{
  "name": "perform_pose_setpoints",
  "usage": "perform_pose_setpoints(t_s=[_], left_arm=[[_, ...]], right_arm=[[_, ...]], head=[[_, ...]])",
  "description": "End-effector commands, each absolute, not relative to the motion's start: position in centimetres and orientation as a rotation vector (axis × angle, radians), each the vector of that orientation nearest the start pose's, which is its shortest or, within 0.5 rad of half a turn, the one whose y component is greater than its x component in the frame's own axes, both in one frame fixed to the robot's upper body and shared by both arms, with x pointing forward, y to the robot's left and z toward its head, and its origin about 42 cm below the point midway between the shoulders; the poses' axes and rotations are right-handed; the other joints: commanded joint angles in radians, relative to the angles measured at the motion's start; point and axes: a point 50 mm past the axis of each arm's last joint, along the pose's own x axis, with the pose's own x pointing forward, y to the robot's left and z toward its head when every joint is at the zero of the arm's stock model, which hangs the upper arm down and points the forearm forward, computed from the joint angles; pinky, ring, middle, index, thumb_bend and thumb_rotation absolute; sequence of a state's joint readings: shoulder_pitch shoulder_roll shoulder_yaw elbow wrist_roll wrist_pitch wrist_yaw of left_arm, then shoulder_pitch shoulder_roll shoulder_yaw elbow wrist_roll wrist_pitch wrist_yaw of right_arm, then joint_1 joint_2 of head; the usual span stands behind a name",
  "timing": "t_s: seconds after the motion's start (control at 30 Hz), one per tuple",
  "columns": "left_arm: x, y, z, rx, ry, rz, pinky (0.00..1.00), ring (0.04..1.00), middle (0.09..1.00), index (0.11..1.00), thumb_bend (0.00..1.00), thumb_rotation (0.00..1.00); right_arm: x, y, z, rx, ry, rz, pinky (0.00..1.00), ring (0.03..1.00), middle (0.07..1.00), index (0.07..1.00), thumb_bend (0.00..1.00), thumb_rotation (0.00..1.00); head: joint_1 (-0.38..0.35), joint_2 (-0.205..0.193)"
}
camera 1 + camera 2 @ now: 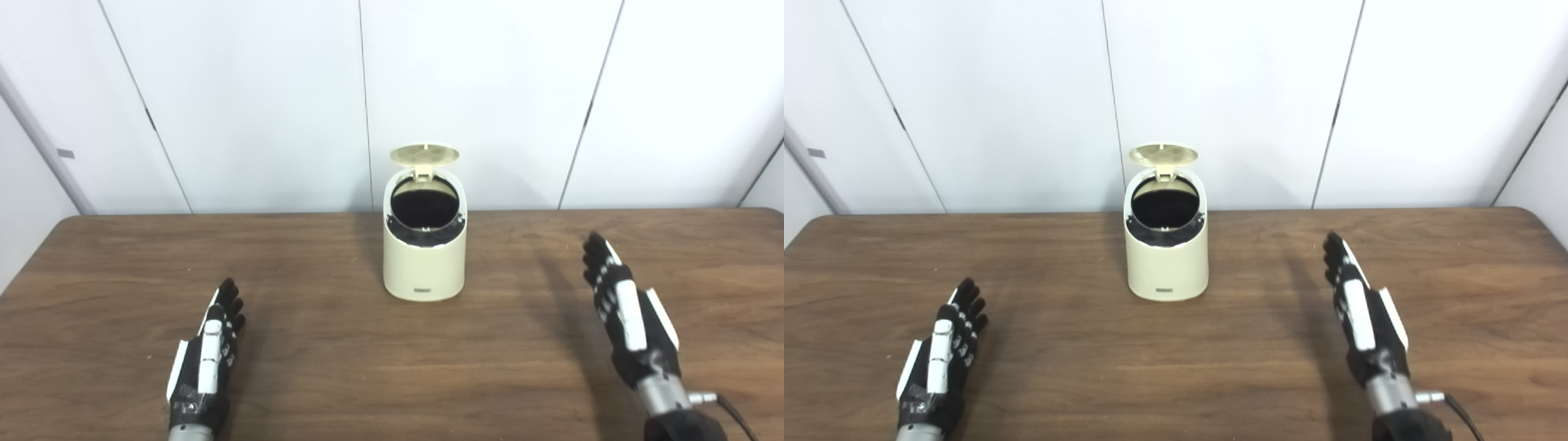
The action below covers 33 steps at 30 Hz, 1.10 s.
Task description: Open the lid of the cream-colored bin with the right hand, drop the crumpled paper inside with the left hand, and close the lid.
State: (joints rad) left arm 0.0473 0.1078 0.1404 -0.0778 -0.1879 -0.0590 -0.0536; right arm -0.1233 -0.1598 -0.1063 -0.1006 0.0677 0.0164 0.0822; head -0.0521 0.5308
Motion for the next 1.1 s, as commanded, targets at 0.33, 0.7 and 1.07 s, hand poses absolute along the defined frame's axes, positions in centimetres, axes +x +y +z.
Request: perform_pose_setpoints(t_s=[0.33,0.7,1.07], left_arm=[[26.8,28.0,10.7,-0.046,-0.12,0.082,1.0,1.0,1.0,0.997,0.44,0.98],[27.1,27.7,10.4,-0.042,-0.122,0.077,1.0,0.999,1.0,1.0,0.45,0.99],[27.2,27.6,10.0,-0.039,-0.117,0.077,1.0,0.997,0.997,0.998,0.45,0.99]], right_arm=[[36.6,-25.3,23.4,-0.314,-0.364,0.078,0.95,0.941,0.932,0.901,0.62,1.0],[39.0,-23.7,27.6,-0.504,-0.401,0.086,0.95,0.953,0.938,0.908,0.62,1.0],[41.2,-22.4,30.7,-0.61,-0.459,0.091,0.85,0.911,0.92,0.892,0.55,1.0]], head=[[-0.008,-0.014],[0.0,-0.015],[-0.008,-0.016]])
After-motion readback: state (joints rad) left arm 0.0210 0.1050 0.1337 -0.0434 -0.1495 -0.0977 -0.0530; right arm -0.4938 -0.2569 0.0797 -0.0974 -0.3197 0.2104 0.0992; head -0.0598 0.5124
